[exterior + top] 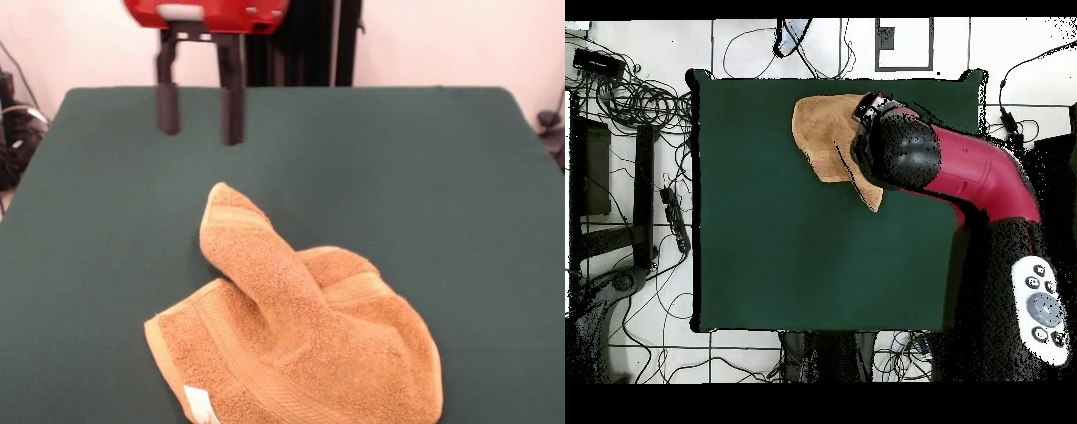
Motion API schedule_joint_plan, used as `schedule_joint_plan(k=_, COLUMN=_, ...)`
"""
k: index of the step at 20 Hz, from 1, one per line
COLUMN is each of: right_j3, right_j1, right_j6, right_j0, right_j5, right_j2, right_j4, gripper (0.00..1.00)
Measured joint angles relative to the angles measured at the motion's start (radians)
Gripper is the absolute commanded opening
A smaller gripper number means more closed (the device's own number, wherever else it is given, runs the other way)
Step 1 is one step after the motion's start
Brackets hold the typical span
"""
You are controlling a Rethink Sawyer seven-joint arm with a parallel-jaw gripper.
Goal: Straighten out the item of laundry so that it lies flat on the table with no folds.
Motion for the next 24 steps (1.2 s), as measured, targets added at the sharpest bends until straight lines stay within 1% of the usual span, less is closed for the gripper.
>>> schedule_joint_plan(k=4, right_j3=0.002, right_j1=0.0, right_j6=0.0, right_j0=0.014, right_j5=0.0, right_j2=0.01, right_j4=0.0, gripper=1.0)
schedule_joint_plan(k=8, right_j3=0.01, right_j1=0.001, right_j6=0.0, right_j0=0.005, right_j5=0.0, right_j2=0.032, right_j4=-0.002, gripper=1.0)
schedule_joint_plan(k=12, right_j3=0.01, right_j1=0.003, right_j6=0.0, right_j0=0.005, right_j5=0.0, right_j2=0.032, right_j4=-0.009, gripper=1.0)
schedule_joint_plan(k=17, right_j3=0.013, right_j1=0.002, right_j6=0.0, right_j0=0.005, right_j5=0.0, right_j2=0.033, right_j4=-0.039, gripper=1.0)
schedule_joint_plan(k=24, right_j3=0.039, right_j1=0.004, right_j6=0.0, right_j0=-0.049, right_j5=-0.001, right_j2=0.042, right_j4=-0.09, gripper=1.0)
